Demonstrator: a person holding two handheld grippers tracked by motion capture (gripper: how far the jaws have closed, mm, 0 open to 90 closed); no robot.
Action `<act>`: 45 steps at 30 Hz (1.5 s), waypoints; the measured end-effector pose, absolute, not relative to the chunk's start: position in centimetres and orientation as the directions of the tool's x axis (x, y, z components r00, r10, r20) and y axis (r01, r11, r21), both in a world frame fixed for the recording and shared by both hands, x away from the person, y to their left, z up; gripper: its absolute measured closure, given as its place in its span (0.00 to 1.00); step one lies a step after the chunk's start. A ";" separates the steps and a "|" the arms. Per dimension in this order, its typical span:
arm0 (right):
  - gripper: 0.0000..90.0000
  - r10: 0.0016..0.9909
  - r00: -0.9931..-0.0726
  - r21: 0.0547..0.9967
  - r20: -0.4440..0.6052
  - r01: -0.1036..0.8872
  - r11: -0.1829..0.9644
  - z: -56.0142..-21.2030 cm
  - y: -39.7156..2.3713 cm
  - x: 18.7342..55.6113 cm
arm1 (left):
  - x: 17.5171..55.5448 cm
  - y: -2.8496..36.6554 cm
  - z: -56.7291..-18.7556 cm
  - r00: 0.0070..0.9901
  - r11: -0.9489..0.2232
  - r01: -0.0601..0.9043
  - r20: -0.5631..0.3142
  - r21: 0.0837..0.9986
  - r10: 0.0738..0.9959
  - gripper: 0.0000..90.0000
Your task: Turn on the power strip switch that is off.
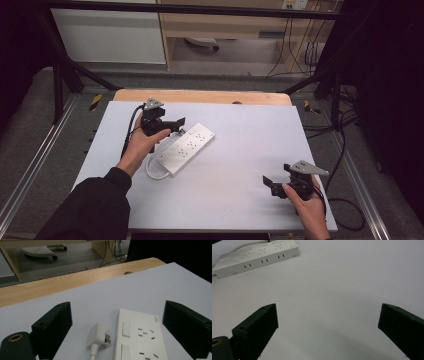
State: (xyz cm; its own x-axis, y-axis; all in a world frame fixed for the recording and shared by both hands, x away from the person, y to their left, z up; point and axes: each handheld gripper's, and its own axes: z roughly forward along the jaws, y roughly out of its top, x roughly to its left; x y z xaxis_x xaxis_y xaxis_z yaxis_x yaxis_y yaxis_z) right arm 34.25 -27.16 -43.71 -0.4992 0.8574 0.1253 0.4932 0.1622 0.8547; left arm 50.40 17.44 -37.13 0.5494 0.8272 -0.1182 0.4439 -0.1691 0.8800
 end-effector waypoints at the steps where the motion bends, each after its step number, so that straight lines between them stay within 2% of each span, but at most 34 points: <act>1: 0.04 0.857 -0.499 0.855 0.125 0.493 0.162 -43.7 -27.2 34.2 | 50.4 17.4 -37.2 0.549 -0.171 0.445 -0.117 0.879 0.827 0.11; 45: 0.04 0.855 -0.502 0.856 0.134 0.492 0.155 -43.7 -27.2 34.3 | 52.2 15.4 -40.1 0.545 -0.252 0.512 -0.084 0.821 0.834 0.13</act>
State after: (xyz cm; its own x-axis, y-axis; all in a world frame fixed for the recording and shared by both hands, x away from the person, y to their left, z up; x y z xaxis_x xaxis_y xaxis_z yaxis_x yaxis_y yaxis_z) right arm 34.25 -27.19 -43.66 -0.5019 0.8546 0.1336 0.4924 0.1553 0.8564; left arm 52.16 15.40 -40.14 0.5451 0.8342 -0.0838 0.5123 -0.2523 0.8209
